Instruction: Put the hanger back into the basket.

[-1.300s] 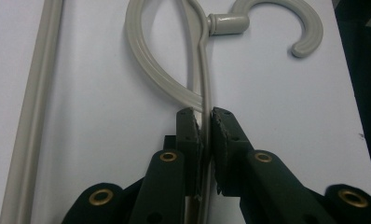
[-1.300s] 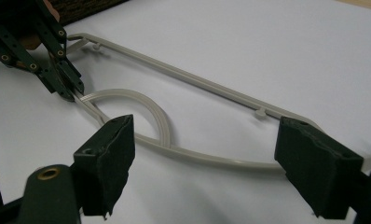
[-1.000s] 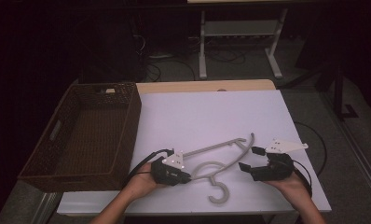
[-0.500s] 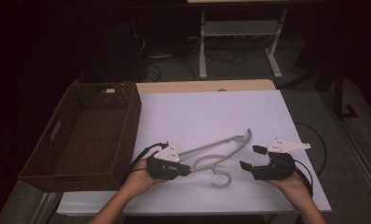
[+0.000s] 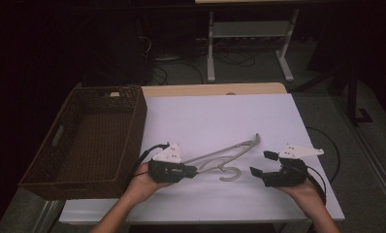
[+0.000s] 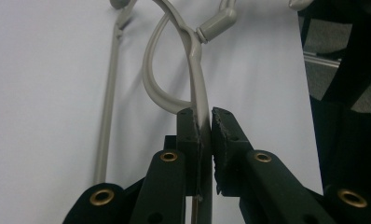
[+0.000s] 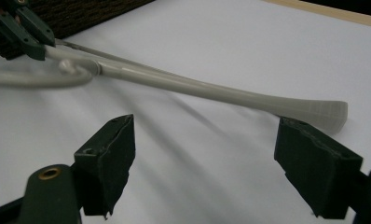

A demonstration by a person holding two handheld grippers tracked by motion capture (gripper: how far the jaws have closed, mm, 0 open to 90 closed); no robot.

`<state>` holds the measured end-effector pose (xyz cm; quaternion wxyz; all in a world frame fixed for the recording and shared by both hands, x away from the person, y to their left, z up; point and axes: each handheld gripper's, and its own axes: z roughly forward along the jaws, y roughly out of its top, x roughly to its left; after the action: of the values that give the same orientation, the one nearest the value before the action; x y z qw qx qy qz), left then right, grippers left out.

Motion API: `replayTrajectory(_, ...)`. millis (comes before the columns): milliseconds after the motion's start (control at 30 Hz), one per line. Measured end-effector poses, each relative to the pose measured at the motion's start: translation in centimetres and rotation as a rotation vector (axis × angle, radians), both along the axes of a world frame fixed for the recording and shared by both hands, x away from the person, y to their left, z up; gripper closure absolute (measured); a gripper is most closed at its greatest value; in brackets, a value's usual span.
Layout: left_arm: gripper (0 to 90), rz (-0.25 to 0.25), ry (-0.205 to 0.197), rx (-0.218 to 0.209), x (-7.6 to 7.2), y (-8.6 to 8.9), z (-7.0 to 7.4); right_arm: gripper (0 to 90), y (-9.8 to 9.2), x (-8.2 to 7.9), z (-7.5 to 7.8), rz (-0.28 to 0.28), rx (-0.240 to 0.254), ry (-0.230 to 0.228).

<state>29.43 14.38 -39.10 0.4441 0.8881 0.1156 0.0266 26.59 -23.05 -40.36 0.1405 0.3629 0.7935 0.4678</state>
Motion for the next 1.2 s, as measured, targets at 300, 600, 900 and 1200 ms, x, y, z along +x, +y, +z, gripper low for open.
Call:
replayTrajectory(300, 82.9, 0.038, 0.006, -0.032, 0.3, 0.8, 0.7, 19.7, 0.0, 0.0, 0.0, 0.001, 0.0, -0.002)
replayTrajectory(600, 83.0, 0.047, 0.007, -0.057, 0.2, 1.1, 1.6, 19.7, 0.0, 0.0, 0.0, 0.0, -0.003, -0.002)
replayTrajectory(900, 83.0, 0.073, -0.004, -0.068, 0.2, 1.4, 3.0, 19.7, -0.1, -0.1, 0.1, -0.003, 0.002, -0.006)
replayTrajectory(1200, 82.9, 0.103, -0.031, -0.102, 0.6, 2.1, 6.4, 19.6, -0.1, -0.1, 0.2, -0.002, 0.004, -0.008)
